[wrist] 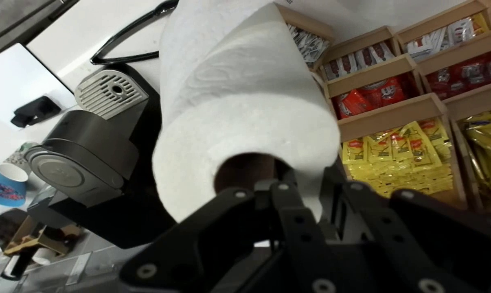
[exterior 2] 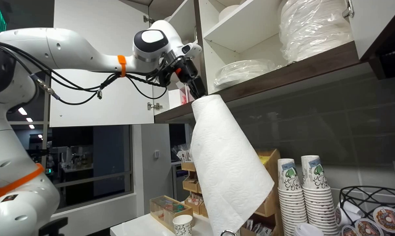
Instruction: Remove the paper towel from the paper towel holder and put it on the counter
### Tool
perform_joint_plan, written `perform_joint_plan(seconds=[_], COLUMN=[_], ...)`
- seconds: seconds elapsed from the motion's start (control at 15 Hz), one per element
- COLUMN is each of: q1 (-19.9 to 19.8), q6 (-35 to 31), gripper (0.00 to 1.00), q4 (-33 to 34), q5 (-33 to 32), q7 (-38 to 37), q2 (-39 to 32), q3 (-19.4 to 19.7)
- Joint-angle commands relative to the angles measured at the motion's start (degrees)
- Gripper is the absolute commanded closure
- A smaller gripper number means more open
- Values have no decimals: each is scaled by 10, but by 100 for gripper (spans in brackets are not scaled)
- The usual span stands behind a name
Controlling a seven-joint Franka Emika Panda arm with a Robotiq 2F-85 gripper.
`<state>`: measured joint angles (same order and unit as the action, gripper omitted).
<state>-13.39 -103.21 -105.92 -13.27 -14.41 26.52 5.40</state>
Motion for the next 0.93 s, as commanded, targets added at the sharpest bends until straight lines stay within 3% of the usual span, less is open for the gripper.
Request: perform_joint_plan(seconds=[0.0, 0.87], q1=[19, 9], q6=[22, 63], gripper=[95, 95], q4=[17, 37], q5=[-1, -12], q7=[35, 84], q2=[12, 17], q3=[-6, 27])
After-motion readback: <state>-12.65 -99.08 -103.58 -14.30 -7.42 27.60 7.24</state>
